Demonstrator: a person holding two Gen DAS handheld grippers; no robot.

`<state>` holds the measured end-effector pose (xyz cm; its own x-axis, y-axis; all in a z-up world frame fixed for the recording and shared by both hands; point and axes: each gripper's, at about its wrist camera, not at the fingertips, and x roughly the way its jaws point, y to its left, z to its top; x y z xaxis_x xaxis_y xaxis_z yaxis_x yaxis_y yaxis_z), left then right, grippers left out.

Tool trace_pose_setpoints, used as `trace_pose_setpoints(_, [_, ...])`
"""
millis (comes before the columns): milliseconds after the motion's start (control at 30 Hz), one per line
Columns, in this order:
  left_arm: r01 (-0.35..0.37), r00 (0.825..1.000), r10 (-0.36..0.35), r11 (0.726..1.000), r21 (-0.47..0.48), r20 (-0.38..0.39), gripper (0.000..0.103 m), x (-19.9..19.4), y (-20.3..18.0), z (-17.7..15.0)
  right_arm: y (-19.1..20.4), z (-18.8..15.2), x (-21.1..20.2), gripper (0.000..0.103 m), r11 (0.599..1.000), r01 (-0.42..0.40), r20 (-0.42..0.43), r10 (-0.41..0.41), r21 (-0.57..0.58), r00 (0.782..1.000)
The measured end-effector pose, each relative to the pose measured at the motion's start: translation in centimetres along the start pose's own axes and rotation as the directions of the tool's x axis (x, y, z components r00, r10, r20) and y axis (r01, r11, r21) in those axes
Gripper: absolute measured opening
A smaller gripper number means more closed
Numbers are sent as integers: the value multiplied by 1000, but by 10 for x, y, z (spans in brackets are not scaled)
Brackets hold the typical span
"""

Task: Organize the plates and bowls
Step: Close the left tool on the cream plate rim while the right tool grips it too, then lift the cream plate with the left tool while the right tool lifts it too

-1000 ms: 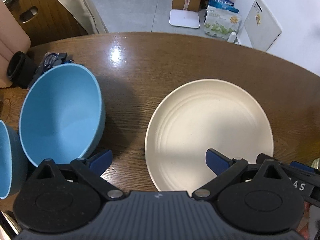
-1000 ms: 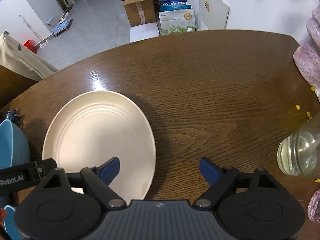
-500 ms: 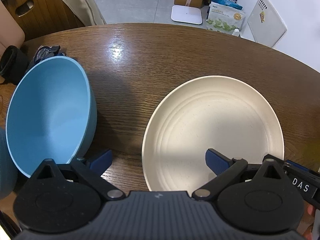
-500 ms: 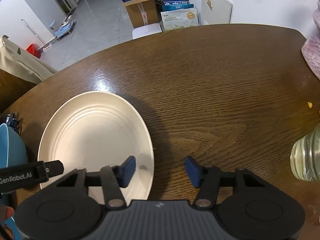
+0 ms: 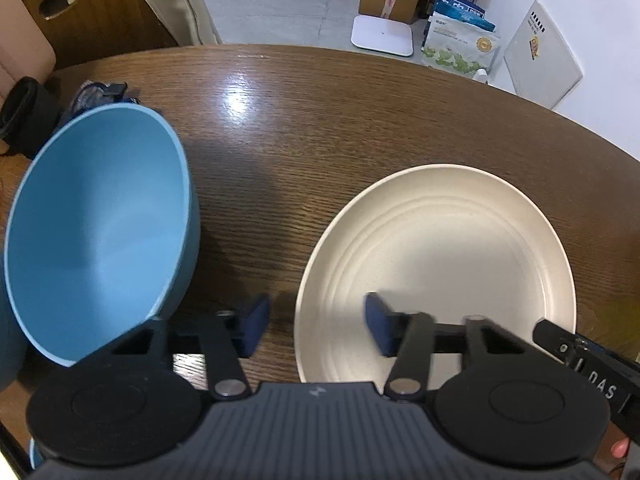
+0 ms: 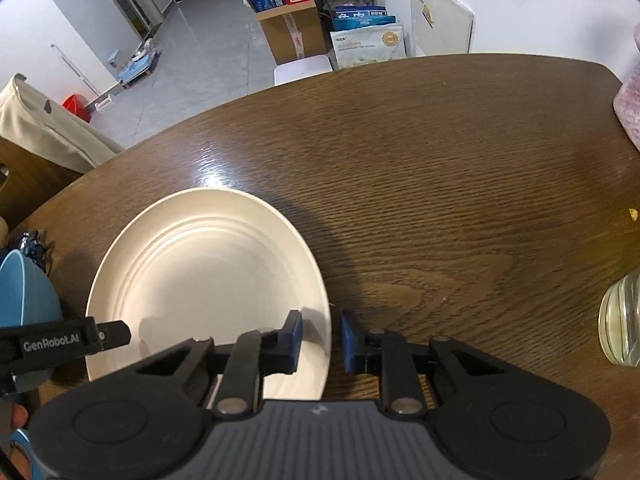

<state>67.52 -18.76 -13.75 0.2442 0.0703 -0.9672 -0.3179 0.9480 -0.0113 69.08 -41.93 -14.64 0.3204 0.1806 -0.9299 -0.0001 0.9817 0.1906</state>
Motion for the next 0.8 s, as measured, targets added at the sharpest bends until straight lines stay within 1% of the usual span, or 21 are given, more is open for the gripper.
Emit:
trace_pose_setpoints(67, [4, 1000, -4, 1000, -5, -10, 36, 4, 2, 0, 2, 0, 1, 16, 1000, -5, 2, 5, -8, 1000])
trace_pose_setpoints(133, [17, 1000, -16, 1000, -7, 2, 34, 5, 4, -2, 5, 0, 1, 16, 1000, -1, 6, 1, -16, 1000])
trace_pose_setpoints(167, [21, 1000, -21, 1000, -4, 7, 30, 5, 3, -2, 6, 0, 1, 16, 1000, -1, 8, 1, -20, 1000])
trace_pose_setpoints(467, [16, 999, -17, 1000, 23, 41, 29, 6, 0, -3, 8, -9, -3, 16, 999, -1, 37, 2, -44, 999])
trace_pose_setpoints(800, [9, 998, -11, 999, 37, 54, 29, 4, -2, -5, 8, -11, -6, 16, 999, 2, 44, 0, -52, 999])
